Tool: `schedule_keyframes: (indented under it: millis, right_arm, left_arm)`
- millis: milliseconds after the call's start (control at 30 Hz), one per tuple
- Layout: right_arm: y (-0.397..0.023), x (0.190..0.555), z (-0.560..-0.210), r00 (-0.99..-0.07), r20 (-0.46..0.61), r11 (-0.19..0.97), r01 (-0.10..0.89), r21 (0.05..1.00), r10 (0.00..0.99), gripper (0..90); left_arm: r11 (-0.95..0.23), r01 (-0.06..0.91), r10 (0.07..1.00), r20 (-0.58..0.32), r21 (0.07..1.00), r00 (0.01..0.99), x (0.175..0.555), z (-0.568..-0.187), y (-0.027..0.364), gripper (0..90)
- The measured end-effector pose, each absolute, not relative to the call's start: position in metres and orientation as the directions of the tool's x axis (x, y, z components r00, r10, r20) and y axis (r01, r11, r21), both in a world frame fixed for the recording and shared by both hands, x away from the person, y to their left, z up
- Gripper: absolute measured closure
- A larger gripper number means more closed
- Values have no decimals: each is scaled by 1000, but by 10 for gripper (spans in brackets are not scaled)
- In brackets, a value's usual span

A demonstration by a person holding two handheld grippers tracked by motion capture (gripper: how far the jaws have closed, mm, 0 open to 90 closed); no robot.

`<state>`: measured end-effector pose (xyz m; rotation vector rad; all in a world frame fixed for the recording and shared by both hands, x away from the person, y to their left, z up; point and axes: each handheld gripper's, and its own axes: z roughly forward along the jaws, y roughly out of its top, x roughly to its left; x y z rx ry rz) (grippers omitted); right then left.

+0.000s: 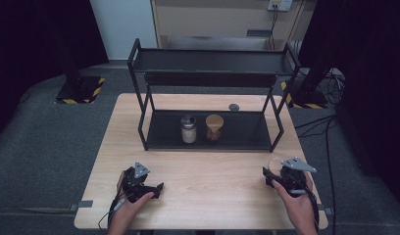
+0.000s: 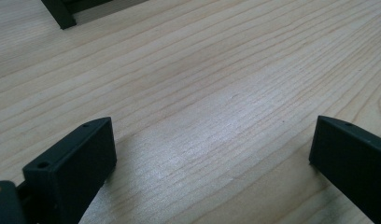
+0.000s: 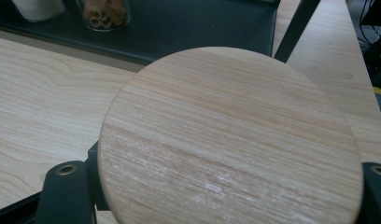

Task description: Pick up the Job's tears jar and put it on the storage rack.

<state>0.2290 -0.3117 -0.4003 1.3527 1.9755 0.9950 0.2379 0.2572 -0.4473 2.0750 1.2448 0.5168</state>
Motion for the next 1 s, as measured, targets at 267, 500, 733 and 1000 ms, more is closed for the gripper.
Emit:
schedule_keyframes:
  millis: [267,500,733,1000]
  right_arm:
    - [-302,235,-396,-369,-35,242,533,811,929,258]
    - [-291,242,-392,-393,-45,266,529,806,918,258]
    - [-284,246,-387,-415,-51,283,520,806,908,258]
    - [-277,250,-384,-433,-58,298,512,805,900,258]
  left_arm:
    - [-334,624,883,1,707,470,238,-447,257,0]
    - [-334,624,882,1,707,470,238,-447,257,0]
    - [-333,624,883,1,707,470,238,-447,257,0]
    - [-333,624,882,1,706,470,238,-447,257,0]
